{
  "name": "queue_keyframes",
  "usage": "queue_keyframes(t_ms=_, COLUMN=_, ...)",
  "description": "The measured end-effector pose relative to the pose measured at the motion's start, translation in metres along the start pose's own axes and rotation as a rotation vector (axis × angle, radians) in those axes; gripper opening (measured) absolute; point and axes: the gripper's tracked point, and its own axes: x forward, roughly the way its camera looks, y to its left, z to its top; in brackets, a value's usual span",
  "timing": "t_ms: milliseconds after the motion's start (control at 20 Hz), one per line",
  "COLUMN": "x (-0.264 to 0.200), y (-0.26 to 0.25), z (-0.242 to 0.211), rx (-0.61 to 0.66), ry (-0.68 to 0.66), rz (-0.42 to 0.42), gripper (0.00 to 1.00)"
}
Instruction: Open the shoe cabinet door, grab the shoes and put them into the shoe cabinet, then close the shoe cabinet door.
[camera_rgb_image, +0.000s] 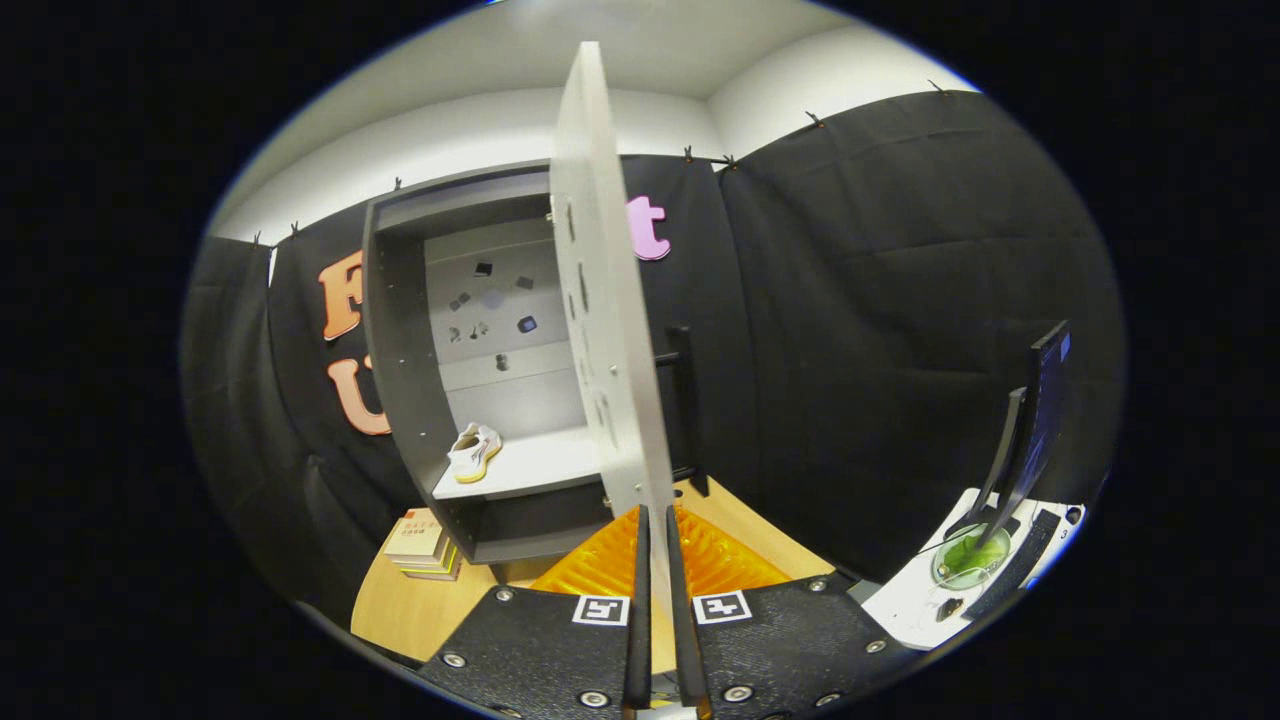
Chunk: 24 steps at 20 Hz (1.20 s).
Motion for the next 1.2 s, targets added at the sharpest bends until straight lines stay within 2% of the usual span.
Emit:
queue_keyframes(t_ms=200, x=-0.012, y=0.051, z=-0.023, rx=-0.048, ry=0.04, rz=0.064, gripper=0.09)
queue_keyframes(t_ms=450, x=-0.005, y=0.101, z=-0.08, rx=-0.12, ry=0.125, rz=0.139, gripper=0.09)
queue_keyframes(t_ms=650, x=0.011, y=0.133, z=-0.144, rx=-0.149, ry=0.241, rz=0.192, gripper=0.1)
queue_keyframes(t_ms=1200, x=0.078, y=0.163, z=-0.294, rx=-0.186, ry=0.548, rz=0.254, gripper=0.16)
